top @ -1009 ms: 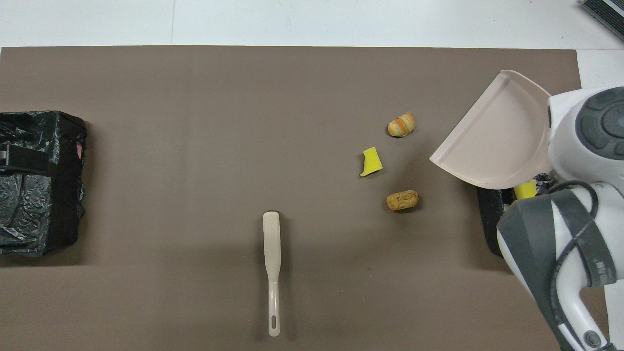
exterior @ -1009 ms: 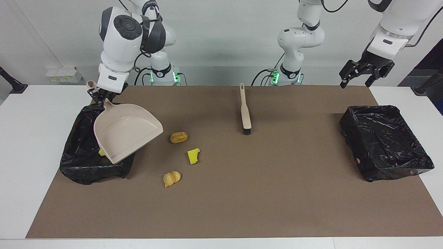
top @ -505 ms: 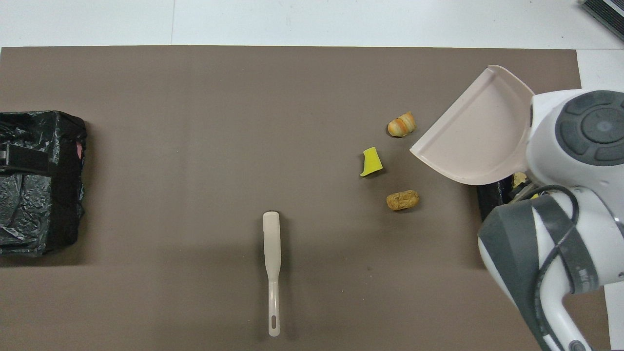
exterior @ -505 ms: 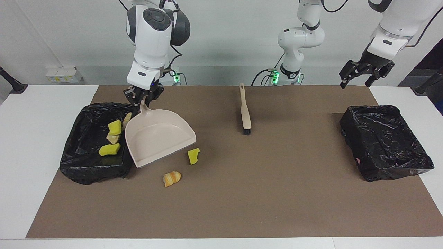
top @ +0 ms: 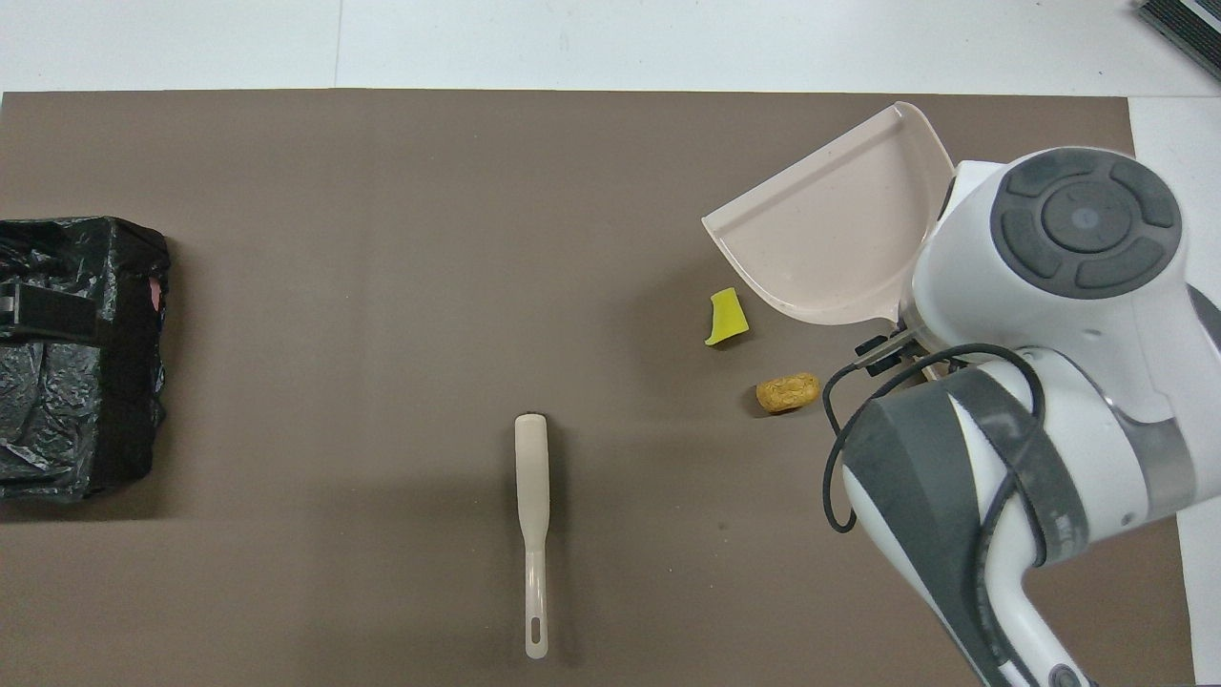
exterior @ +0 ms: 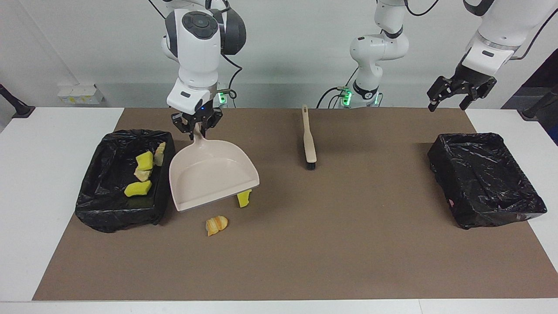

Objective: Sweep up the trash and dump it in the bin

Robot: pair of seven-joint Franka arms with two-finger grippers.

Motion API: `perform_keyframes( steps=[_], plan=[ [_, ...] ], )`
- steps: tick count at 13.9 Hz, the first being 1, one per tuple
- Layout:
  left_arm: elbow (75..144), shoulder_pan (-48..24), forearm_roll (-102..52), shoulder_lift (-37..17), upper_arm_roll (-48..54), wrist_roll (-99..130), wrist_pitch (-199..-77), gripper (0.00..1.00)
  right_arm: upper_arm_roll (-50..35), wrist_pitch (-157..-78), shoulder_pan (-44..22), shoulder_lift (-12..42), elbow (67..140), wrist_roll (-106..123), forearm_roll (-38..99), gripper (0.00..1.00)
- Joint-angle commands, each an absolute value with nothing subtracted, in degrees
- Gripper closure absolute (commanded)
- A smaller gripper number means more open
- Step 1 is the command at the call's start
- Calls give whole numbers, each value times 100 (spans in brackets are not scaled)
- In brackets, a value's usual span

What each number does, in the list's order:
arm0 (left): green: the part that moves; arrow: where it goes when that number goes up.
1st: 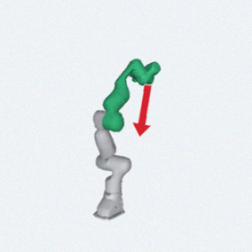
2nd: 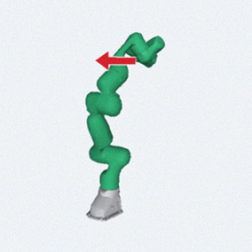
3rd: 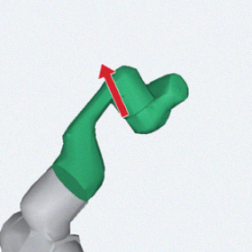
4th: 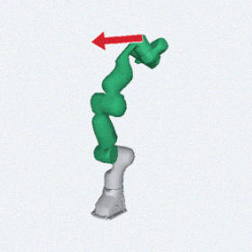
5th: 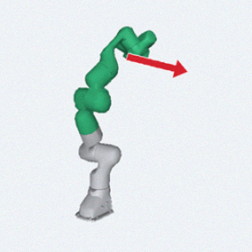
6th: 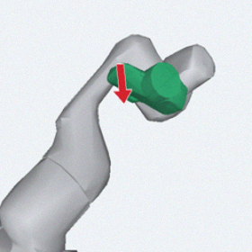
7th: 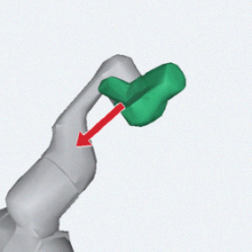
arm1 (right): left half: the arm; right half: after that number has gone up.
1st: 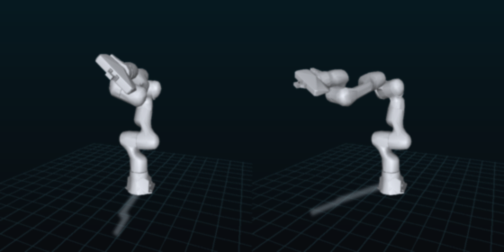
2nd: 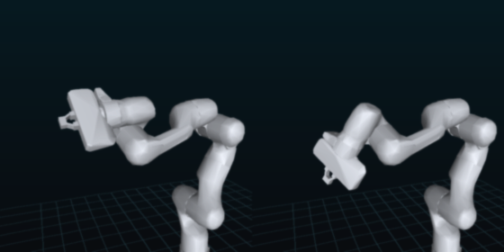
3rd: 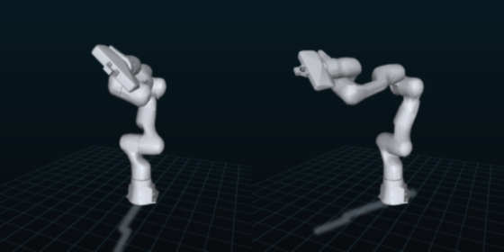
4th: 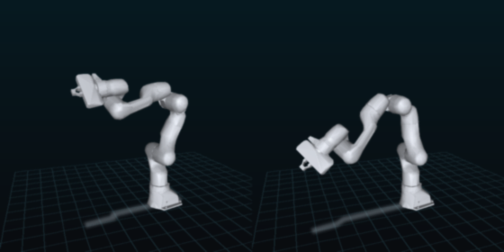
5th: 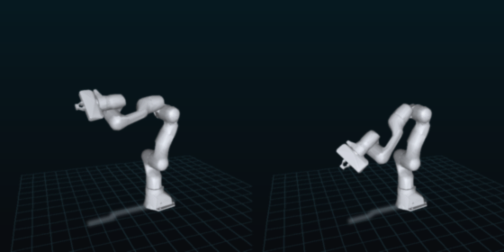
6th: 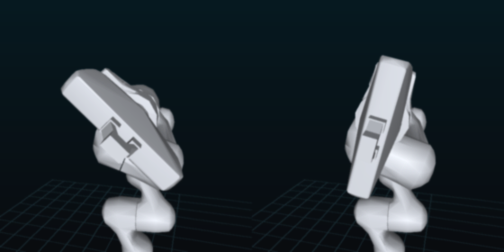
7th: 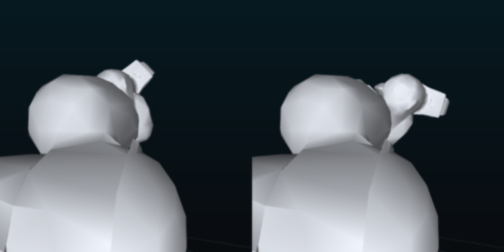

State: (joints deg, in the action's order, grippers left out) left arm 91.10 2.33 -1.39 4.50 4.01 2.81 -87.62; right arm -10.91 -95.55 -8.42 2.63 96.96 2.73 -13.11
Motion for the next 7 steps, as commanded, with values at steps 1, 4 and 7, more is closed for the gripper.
perform_keyframes(
  steps=[1, 4, 7],
  plan=[
    [9211, 255, -62, 545, 404, 237, -8710, 0, -1081, -9475, -888, 281, 9571, 114, -1081, 100],
    [9211, 255, -62, 545, 404, 237, -8727, 0, -1090, -9448, -923, 272, 9571, 62, -1081, 100],
    [9211, 255, -62, 545, 404, 237, -8728, 0, -1081, -9413, -940, 272, 9571, 62, -1081, 100]
  ],
)
